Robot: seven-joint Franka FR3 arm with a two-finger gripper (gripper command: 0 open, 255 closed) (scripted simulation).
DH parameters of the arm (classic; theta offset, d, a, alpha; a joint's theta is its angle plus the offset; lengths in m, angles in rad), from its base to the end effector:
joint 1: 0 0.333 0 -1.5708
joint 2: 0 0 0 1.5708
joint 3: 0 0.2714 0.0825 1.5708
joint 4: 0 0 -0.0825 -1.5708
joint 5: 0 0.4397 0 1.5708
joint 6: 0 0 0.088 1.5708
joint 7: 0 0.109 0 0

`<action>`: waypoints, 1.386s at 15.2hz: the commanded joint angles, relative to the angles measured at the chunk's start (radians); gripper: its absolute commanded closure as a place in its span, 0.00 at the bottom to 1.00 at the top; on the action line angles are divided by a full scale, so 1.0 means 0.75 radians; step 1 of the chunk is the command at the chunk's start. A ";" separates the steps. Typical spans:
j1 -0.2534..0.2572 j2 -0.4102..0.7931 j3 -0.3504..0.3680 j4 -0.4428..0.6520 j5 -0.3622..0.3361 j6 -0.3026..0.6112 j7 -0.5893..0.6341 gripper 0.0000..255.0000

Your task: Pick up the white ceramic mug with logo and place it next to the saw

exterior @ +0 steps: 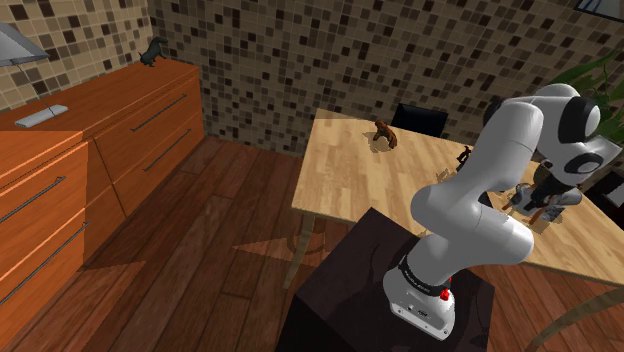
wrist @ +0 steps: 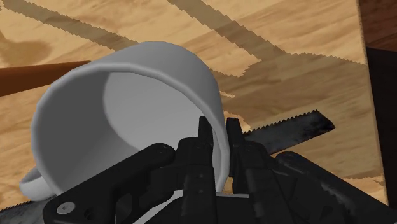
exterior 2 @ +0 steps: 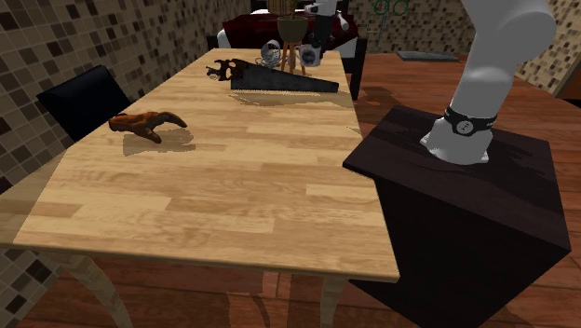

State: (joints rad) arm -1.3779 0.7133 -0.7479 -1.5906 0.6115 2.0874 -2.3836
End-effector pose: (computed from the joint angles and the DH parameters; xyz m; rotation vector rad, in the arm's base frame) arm -0.3048 -0.6444 0.2338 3.0951 0.1094 0.0731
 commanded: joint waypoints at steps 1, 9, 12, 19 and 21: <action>-0.005 0.016 0.010 -0.008 0.013 0.022 -0.009 1.00; -0.034 0.095 0.060 -0.021 0.070 0.107 -0.044 1.00; -0.047 0.127 0.080 -0.021 0.092 0.137 -0.057 1.00; -0.065 0.175 0.108 -0.016 0.122 0.178 -0.074 1.00; -0.065 0.175 0.108 -0.015 0.122 0.178 -0.074 1.00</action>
State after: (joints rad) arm -1.4263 0.8441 -0.6668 -1.6028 0.7024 2.2210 -2.4389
